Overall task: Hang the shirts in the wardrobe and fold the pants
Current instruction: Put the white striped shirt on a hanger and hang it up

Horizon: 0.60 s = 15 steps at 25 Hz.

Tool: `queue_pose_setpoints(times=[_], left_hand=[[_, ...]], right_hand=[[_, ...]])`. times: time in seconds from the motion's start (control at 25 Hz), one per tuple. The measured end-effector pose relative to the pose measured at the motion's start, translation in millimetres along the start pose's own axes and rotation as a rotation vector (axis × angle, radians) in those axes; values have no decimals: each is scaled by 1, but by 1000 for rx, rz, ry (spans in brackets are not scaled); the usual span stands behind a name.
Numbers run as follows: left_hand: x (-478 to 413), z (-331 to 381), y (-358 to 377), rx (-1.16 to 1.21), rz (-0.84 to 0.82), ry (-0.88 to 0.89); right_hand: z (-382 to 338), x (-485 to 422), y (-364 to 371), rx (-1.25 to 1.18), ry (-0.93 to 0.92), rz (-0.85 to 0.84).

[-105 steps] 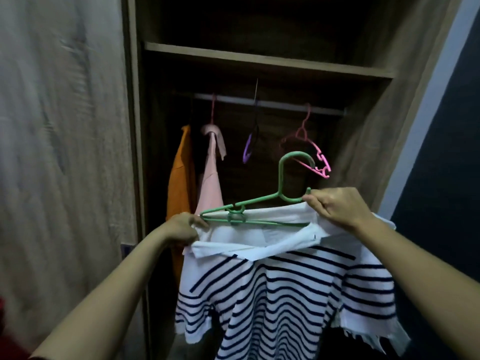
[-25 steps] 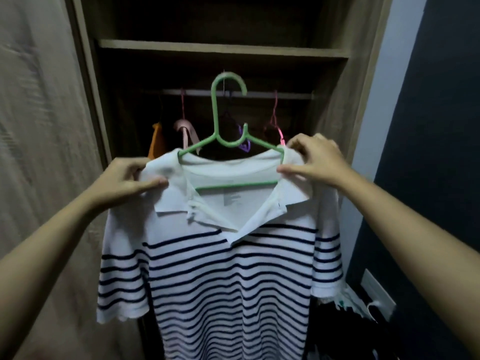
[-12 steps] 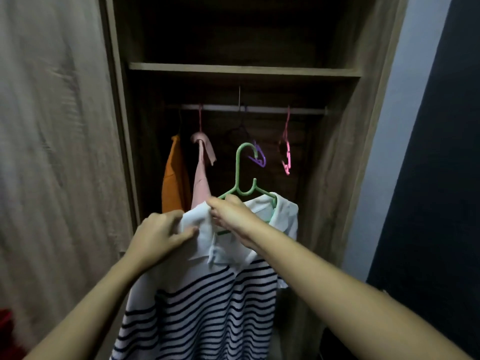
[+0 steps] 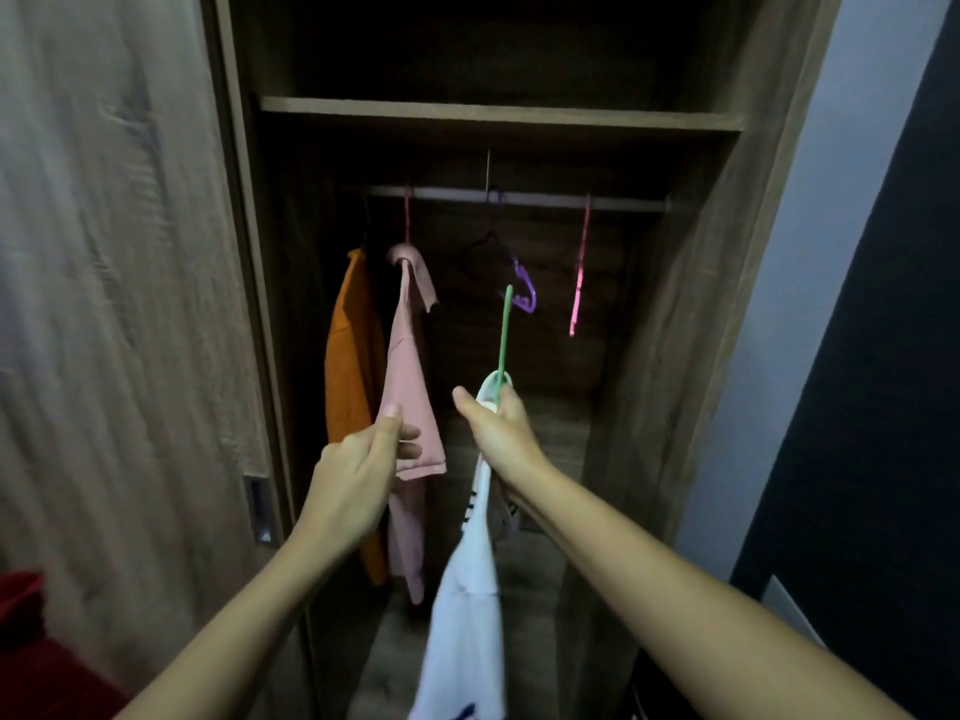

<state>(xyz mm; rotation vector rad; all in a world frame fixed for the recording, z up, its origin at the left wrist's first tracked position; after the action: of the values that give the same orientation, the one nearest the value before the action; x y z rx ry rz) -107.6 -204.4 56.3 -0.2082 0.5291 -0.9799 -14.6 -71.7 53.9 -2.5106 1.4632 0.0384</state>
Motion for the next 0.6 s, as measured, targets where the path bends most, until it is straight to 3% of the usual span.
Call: queue_pose_setpoints(times=[0.28, 0.44, 0.6], left_hand=[[-85, -8, 6, -243, 182, 133], [-165, -16, 11, -357, 177, 192], [-232, -22, 20, -252, 183, 196]], right_hand=[[5, -41, -2, 48, 16, -92], [-17, -80, -12, 188, -86, -84], [-43, -123, -22, 303, -177, -13]])
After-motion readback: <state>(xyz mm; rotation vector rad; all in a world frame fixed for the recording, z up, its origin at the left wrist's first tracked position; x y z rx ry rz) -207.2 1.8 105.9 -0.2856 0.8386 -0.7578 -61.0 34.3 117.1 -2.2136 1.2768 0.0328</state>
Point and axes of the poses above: each hand's wrist, its own x-axis away from the middle knuckle, its own y-axis out of the palm, z = x × y, the point moved 2 cm from there along -x, towards the middle knuckle, and after that the axes turned 8 degrees about -z, right-handed, at the moved point
